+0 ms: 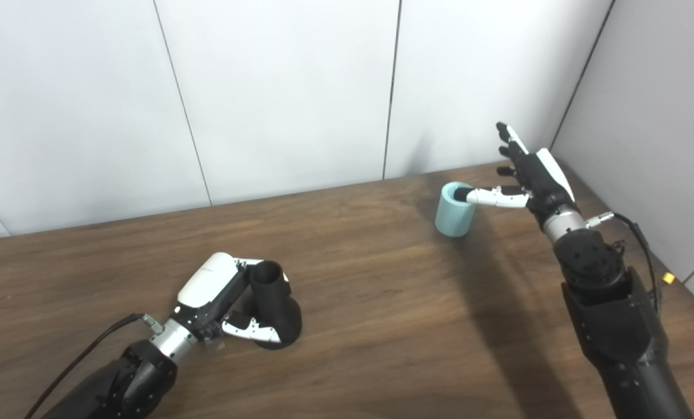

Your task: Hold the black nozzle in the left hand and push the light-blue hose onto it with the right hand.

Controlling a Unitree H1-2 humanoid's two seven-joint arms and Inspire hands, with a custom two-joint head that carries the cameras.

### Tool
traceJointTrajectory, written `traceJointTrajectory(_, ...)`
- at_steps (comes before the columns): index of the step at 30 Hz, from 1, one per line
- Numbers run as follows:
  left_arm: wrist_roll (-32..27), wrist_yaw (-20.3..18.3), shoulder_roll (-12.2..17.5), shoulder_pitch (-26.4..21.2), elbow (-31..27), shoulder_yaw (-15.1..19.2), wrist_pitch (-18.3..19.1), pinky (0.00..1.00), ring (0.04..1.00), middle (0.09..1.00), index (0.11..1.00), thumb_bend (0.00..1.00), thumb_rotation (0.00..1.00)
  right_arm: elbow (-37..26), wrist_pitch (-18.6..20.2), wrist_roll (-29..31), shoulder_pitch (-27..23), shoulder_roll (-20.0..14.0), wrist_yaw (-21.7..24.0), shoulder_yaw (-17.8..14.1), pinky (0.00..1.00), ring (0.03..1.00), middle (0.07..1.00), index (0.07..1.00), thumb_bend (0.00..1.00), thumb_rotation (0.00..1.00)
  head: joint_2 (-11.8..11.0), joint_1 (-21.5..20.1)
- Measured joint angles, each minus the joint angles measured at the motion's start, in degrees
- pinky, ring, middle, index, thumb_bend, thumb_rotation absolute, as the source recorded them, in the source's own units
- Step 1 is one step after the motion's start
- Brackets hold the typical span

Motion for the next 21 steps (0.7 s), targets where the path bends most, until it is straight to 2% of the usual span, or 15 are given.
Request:
traceJointTrajectory(4,-0.49,0.14,0.29,-0.11,0.0,-0.4,0.0,0.41,0.453,0.478,0.487,0.5,0.0,1.29,0.32,0.58,-0.57,0.01,1.29,0.57,0.87,0.977,1.0,1.0,0.88,0.29,0.0,-0.18)
traceJointTrajectory(7,-0.72,0.16,0.43,-0.15,0.0,-0.59,0.0,0.41,0.453,0.478,0.488,0.5,0.0,3.85,0.3,1.03,-1.76,0.01,2.4,1.37,0.97,0.997,1.0,1.0,0.91,0.29,-0.09,-0.35)
traceJointTrajectory(10,-0.86,0.29,0.46,-0.32,-0.02,-0.96,0.0,0.4,0.448,0.478,0.488,0.5,0.0,7.23,0.2,1.16,-2.93,0.03,2.94,2.19,1.0,1.0,1.0,1.0,0.94,0.29,0.09,-0.26)
traceJointTrajectory(17,-0.93,0.3,0.59,-0.37,-0.13,-1.07,0.0,0.41,0.448,0.48,0.486,0.5,0.0,11.44,0.05,2.42,-4.04,0.57,3.87,2.58,1.0,1.0,1.0,1.0,0.95,0.29,0.35,-0.18)
traceJointTrajectory(21,-0.94,0.51,0.66,-0.41,-0.13,-1.33,0.0,0.4,0.441,0.477,0.49,0.5,0.0,12.83,-0.07,2.36,-4.12,1.01,3.92,3.04,0.94,1.0,1.0,1.0,0.95,0.31,0.44,0.09)
